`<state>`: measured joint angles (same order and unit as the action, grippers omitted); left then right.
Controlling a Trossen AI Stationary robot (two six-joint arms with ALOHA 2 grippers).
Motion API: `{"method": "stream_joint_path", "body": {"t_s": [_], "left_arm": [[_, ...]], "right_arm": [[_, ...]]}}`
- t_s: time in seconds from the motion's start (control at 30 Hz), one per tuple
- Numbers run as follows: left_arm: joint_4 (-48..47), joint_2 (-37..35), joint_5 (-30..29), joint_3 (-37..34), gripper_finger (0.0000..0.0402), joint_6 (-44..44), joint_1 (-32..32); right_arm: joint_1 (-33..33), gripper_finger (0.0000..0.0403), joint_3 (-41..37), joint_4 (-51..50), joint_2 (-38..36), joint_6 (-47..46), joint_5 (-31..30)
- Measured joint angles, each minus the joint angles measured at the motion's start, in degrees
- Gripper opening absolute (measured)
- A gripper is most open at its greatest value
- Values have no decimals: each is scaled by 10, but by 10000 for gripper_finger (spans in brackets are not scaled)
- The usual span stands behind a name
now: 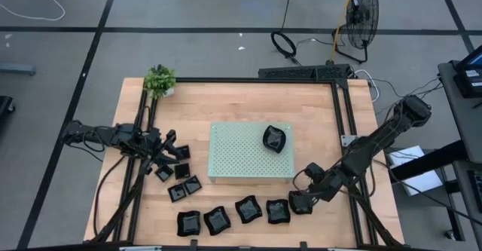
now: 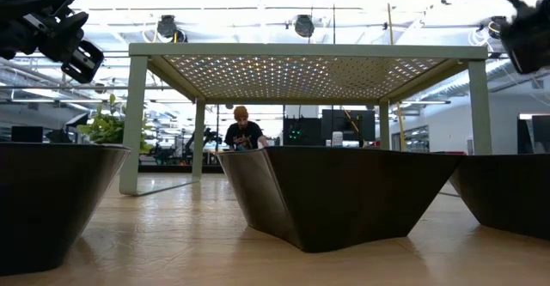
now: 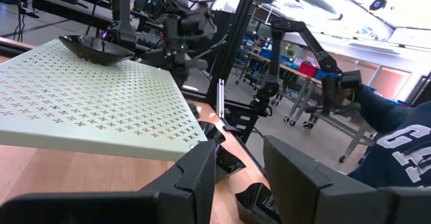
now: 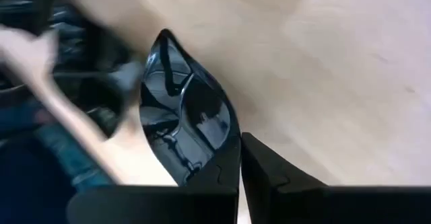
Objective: Pick & Place Mini shaped plates
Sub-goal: Stack the leaf-shaped plate on top of the leaf-shaped plate on the shelf
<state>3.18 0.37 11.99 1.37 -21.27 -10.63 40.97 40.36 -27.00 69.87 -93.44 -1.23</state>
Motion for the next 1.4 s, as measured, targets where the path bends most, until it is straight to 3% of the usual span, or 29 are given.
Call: {"method": "stream_joint_path", "body": {"t_s": [0.3,0.57,0.7,1.07,1.4], "left_arm": [[0,0,0,0,129,0,0],[0,0,0,0,129,0,0],[0,0,0,0,129,0,0],[0,0,0,0,129,0,0],[0,0,0,0,129,0,0]], "right_arm": [[0,0,0,81,-51,67,10],[-13,0,0,199,-58,174,-85],[-49,0,0,206,-58,180,-152],[-166,0,0,290,-75,264,-186],[-225,0,0,171,-179,269,-259]]}}
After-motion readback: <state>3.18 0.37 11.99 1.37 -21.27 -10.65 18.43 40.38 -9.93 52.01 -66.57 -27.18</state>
